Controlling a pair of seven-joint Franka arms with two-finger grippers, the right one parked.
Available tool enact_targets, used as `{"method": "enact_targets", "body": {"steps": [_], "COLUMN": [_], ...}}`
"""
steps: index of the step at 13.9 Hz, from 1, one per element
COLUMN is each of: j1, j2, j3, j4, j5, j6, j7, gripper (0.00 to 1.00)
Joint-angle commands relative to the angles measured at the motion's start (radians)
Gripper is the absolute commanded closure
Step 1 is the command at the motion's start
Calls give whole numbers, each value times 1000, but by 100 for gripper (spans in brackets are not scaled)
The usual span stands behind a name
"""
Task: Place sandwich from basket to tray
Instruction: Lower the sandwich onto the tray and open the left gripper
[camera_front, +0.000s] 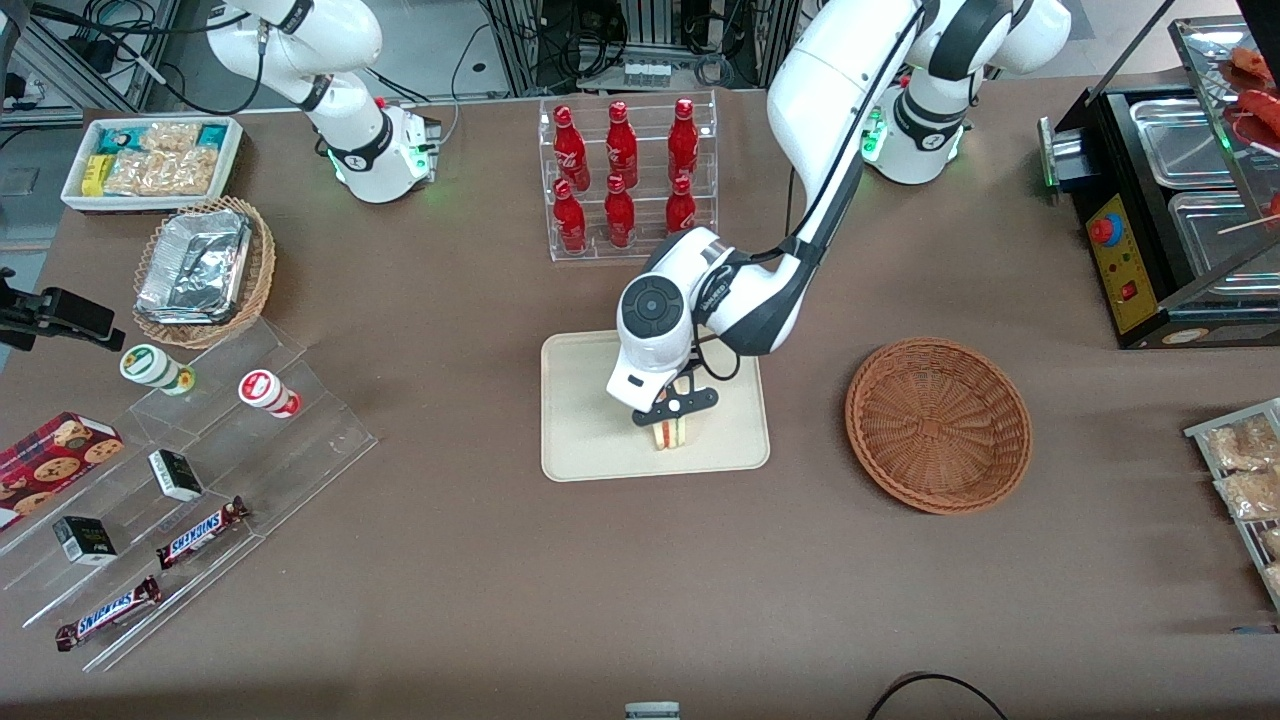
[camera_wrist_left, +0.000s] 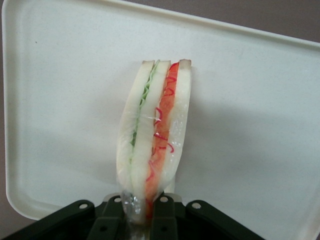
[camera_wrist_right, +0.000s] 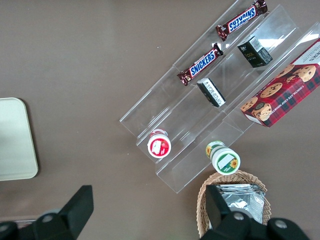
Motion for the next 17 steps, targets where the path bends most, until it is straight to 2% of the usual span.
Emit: {"method": "enact_targets", "body": {"steps": [1, 2, 3, 8, 12, 15, 16, 17], "j1": [-15, -13, -13, -15, -7, 18, 31, 45], "j2": [21, 21, 21, -14, -124, -181, -183, -195], "j3": [14, 15, 14, 14, 15, 21, 24, 67], "j4": [37, 43, 45, 69, 86, 77, 77, 79], "j5": [1, -1, -2, 5, 4, 13, 16, 13], "j6": [-8, -8, -8, -37, -160, -241, -272, -296], "j7": [-31, -32, -28, -12, 43, 173, 172, 131], "gripper": [90, 36, 0, 0, 0, 0, 0, 0]}}
